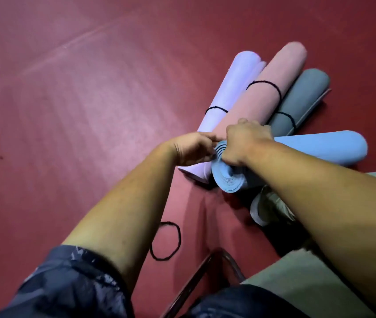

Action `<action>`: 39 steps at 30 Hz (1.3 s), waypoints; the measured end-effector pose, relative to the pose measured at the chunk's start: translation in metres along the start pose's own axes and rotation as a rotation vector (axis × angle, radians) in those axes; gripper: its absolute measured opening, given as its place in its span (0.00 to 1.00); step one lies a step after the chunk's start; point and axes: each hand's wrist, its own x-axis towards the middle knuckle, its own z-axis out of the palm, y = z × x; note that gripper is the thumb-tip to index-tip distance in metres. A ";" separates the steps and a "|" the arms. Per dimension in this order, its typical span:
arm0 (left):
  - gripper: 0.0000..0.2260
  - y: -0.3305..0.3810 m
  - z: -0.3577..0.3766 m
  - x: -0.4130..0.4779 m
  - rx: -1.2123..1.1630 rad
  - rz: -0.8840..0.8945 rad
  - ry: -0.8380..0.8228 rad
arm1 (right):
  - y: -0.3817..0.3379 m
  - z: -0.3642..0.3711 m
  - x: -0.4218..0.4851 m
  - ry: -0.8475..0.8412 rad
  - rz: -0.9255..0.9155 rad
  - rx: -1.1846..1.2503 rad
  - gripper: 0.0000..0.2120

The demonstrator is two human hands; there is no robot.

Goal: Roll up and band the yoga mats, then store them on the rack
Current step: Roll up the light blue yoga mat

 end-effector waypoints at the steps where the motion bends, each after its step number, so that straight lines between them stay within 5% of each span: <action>1: 0.25 -0.005 -0.002 -0.005 -0.050 -0.018 0.000 | -0.005 0.003 0.001 -0.004 -0.008 -0.032 0.26; 6: 0.11 -0.062 -0.030 -0.007 -0.020 -0.166 0.327 | -0.030 0.024 -0.002 0.051 -0.070 -0.258 0.26; 10: 0.15 -0.121 -0.051 -0.007 0.718 -0.419 0.576 | -0.054 0.045 -0.003 0.042 -0.111 -0.408 0.29; 14: 0.13 -0.169 -0.055 -0.011 1.075 -0.485 0.371 | -0.066 0.062 -0.004 0.053 -0.138 -0.509 0.26; 19: 0.17 -0.233 -0.074 -0.015 0.897 -0.773 0.041 | -0.070 0.073 0.000 0.105 -0.234 -0.581 0.24; 24: 0.46 -0.267 -0.064 -0.036 1.106 -0.622 0.188 | -0.073 0.083 0.001 0.107 -0.295 -0.632 0.24; 28: 0.53 -0.289 -0.065 -0.035 1.049 -0.675 0.186 | -0.075 0.088 0.004 0.112 -0.306 -0.649 0.22; 32: 0.51 -0.288 -0.064 -0.036 1.027 -0.693 0.199 | -0.076 0.089 0.006 0.078 -0.302 -0.663 0.26; 35: 0.30 -0.282 -0.065 -0.033 1.008 -0.620 0.145 | -0.077 0.089 0.008 0.058 -0.299 -0.662 0.27; 39: 0.12 -0.273 -0.068 -0.033 0.752 -0.484 0.506 | -0.077 0.085 0.008 0.016 -0.248 -0.638 0.28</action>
